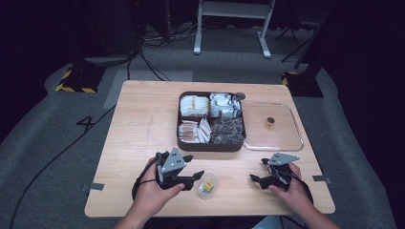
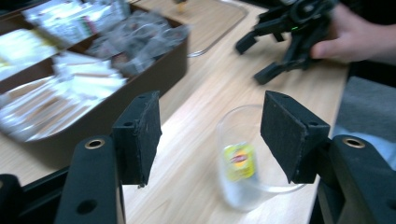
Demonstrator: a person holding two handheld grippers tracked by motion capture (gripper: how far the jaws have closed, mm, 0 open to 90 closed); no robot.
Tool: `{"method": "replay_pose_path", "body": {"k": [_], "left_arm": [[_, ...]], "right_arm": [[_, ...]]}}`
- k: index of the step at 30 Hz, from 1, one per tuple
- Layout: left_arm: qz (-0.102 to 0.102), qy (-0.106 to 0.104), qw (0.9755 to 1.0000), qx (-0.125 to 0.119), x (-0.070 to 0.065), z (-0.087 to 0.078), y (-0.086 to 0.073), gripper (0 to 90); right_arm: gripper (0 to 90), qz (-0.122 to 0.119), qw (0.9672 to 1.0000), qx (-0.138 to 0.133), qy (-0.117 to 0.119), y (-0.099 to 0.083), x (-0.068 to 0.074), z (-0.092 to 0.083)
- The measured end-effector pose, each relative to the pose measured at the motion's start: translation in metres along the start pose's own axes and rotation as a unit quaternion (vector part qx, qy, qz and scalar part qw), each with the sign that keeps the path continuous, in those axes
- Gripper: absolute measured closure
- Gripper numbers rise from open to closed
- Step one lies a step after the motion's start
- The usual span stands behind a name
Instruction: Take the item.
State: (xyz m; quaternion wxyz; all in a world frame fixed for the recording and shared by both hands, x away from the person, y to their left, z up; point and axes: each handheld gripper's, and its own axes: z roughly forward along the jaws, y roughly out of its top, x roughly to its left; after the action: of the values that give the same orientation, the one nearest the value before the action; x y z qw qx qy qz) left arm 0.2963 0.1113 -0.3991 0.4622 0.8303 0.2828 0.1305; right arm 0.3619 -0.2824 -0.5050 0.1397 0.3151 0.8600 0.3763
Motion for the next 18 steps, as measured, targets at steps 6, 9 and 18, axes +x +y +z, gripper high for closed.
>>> {"method": "replay_pose_path", "body": {"k": [6, 9, 18], "left_arm": [[-0.009, 0.017, 0.9997, 0.013, 0.011, -0.012, -0.007, 36.4], [-0.012, 0.022, 0.9995, 0.019, 0.015, -0.015, -0.01, 35.0], [-0.035, 0.055, 0.9946, 0.081, 0.038, -0.02, -0.041, 30.9]], "right_arm": [[13.8, 0.0, 1.0, 0.0, 0.0, 0.0, 0.0, 0.0], [13.8, 0.0, 1.0, 0.0, 0.0, 0.0, 0.0, 0.0], [13.8, 0.001, 1.0, 0.0, 0.0, 0.0, 0.0, 0.0]]}}
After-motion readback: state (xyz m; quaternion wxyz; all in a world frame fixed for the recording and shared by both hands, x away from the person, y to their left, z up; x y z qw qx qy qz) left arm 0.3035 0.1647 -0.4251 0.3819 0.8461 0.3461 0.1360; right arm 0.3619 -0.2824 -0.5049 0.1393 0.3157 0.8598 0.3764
